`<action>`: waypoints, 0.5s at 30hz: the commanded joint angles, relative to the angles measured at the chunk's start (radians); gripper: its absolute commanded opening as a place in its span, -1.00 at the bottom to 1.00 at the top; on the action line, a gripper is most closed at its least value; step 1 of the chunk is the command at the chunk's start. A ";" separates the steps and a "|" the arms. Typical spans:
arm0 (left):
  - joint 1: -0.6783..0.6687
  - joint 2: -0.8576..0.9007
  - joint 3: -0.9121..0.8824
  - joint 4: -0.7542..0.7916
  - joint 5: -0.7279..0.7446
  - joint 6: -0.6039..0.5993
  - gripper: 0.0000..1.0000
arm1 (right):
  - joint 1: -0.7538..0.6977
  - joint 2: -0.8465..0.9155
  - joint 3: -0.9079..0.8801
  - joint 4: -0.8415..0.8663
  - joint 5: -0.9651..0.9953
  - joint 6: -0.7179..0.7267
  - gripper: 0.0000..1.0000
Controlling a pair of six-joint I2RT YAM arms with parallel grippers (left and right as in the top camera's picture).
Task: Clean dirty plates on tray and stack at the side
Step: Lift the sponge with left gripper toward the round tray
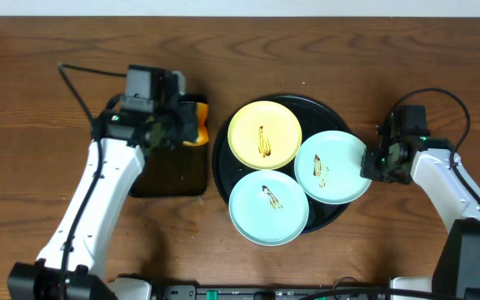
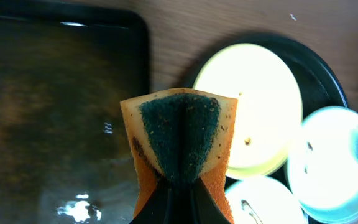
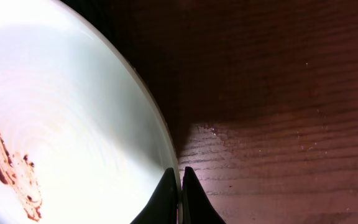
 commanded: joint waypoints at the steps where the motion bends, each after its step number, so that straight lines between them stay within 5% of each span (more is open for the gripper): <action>1: -0.080 0.053 0.095 -0.013 0.048 -0.002 -0.86 | -0.007 0.008 0.011 -0.007 0.012 0.000 -0.98; 15: -0.453 0.315 0.165 0.197 0.041 0.001 -0.85 | -0.007 0.008 0.011 -0.013 0.013 0.000 -0.98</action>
